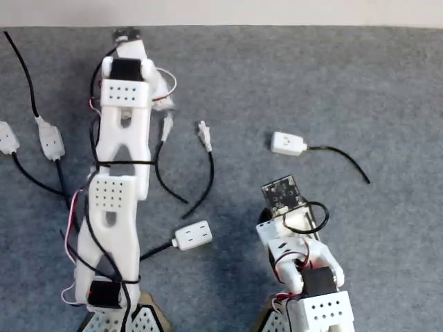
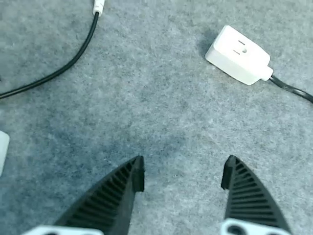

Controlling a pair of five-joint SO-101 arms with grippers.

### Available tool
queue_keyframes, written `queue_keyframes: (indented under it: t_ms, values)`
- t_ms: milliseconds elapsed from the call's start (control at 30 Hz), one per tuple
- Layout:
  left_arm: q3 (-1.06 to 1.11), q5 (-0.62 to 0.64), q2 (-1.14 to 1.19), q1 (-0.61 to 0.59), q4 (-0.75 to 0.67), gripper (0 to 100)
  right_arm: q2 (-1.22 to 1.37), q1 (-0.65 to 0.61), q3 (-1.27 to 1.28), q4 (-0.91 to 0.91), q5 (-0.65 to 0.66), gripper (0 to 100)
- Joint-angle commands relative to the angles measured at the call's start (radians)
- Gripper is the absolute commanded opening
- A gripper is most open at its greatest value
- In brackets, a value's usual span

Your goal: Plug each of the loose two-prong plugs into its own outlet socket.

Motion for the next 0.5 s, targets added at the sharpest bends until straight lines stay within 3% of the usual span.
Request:
queue_keyframes:
  t_ms: [0, 100, 267, 467]
  values:
    - [0.119, 0.193, -0.196, -0.068, 0.009, 31, -0.004, -0.007, 0.022, -0.022, 0.008, 25.3]
    - [0.329, 0.287, -0.321, -0.145, 0.009, 29, -0.001, -0.007, -0.044, -0.021, 0.008, 25.3]
    - [0.693, 0.192, -0.513, -0.234, 0.006, 32, 0.022, -0.013, -0.163, -0.018, -0.009, 25.3]
    - [1.033, 0.114, -0.739, -0.3, -0.048, 35, 0.461, -0.044, -0.526, -0.016, -0.064, 25.3]
